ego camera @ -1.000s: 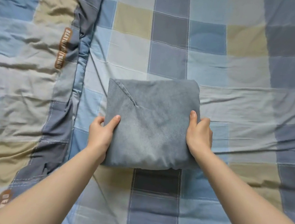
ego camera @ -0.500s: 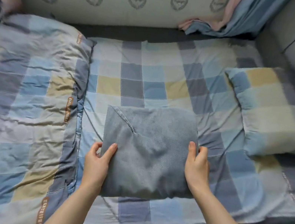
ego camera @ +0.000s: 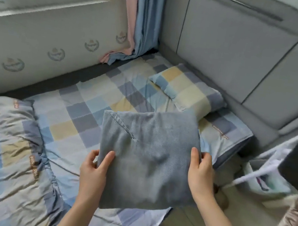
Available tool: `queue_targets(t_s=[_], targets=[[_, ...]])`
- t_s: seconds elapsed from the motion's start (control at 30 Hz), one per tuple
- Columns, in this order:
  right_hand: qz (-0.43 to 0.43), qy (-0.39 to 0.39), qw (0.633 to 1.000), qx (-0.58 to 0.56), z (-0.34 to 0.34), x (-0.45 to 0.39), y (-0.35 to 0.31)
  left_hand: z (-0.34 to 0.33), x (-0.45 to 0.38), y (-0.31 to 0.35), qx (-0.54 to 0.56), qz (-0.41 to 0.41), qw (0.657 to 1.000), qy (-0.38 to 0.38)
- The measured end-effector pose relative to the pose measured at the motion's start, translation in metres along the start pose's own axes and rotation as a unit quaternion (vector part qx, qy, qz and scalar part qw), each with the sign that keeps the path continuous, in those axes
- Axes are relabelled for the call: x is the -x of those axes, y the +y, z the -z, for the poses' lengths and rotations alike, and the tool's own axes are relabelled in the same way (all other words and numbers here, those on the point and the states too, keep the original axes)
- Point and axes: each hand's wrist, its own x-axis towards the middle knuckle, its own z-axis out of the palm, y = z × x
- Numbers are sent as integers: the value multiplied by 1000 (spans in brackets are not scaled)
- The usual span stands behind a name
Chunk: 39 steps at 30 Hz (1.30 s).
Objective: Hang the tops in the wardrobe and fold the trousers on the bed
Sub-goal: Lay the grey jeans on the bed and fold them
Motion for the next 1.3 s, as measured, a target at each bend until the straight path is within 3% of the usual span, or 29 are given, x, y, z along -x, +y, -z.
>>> queue_targets(t_s=[0.33,0.67,0.97,1.13,1.3], targets=[[-67,211,974,-50,151,60,60,-97,86,18,-56,-28,976,-207],[-190,401,896,-36,344,182,185,-239,272,-30,-114,-65,899,-418],[-334,534,776,-36,499,335,314,-342,501,-121,-181,-58,792,-581],[-358,592,720,-55,543,387,360,-387,584,-157,-218,1,724,-654],[-422,641,639,-55,578,415,400,-450,654,-192,-282,33,637,-717]])
